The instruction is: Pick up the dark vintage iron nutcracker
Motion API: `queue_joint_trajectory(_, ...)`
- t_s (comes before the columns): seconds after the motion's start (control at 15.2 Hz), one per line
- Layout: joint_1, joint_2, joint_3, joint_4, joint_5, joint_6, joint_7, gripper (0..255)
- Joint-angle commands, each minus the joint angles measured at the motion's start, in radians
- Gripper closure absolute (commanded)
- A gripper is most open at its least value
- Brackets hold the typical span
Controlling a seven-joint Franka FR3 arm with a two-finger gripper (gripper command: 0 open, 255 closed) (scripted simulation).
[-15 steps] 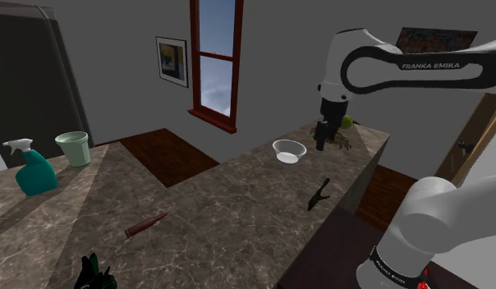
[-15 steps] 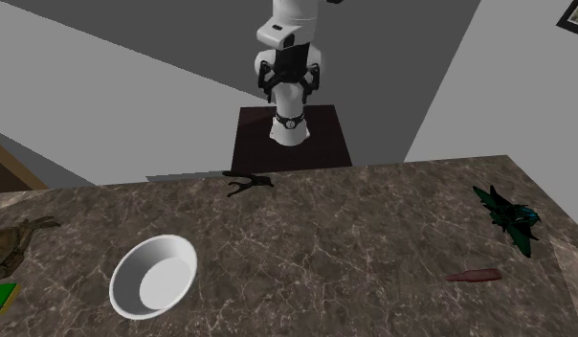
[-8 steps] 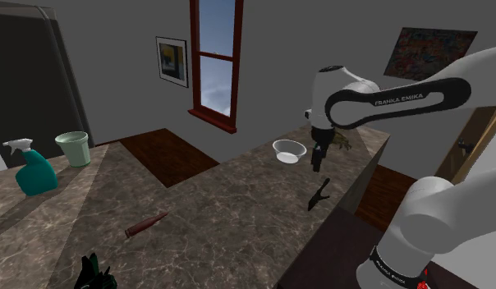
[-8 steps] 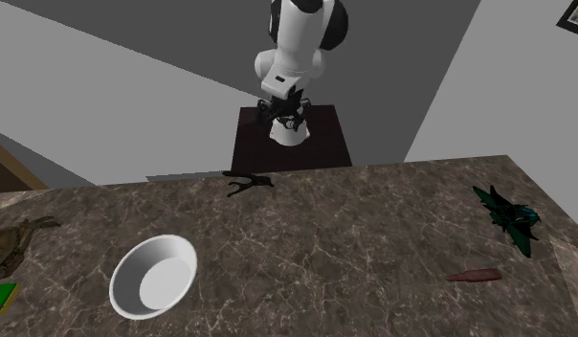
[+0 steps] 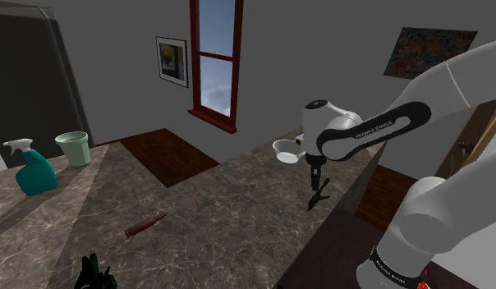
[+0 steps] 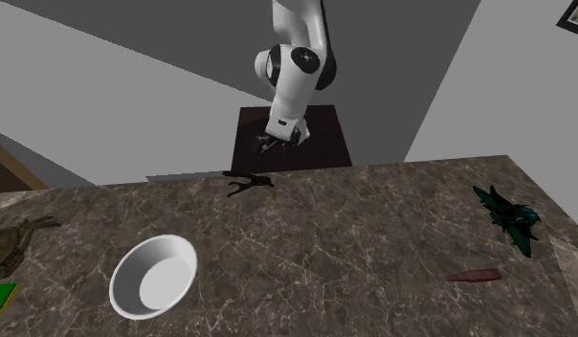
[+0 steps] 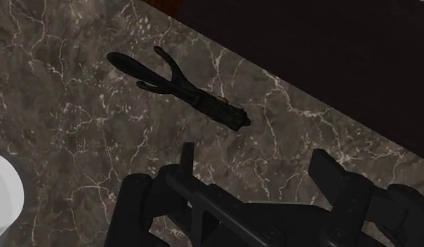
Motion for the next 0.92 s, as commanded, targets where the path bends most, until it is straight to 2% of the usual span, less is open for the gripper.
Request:
queue_joint_trajectory(0.0,-0.015,0.070,-0.008,-0.021,-0.060,0.082,-0.021,0)
queue_joint_trajectory(0.33,-0.071,0.269,-0.014,-0.036,-0.246,0.267,-0.015,0)
queue_joint_trajectory(0.86,-0.097,0.410,-0.014,-0.027,-0.353,0.384,0.092,0)
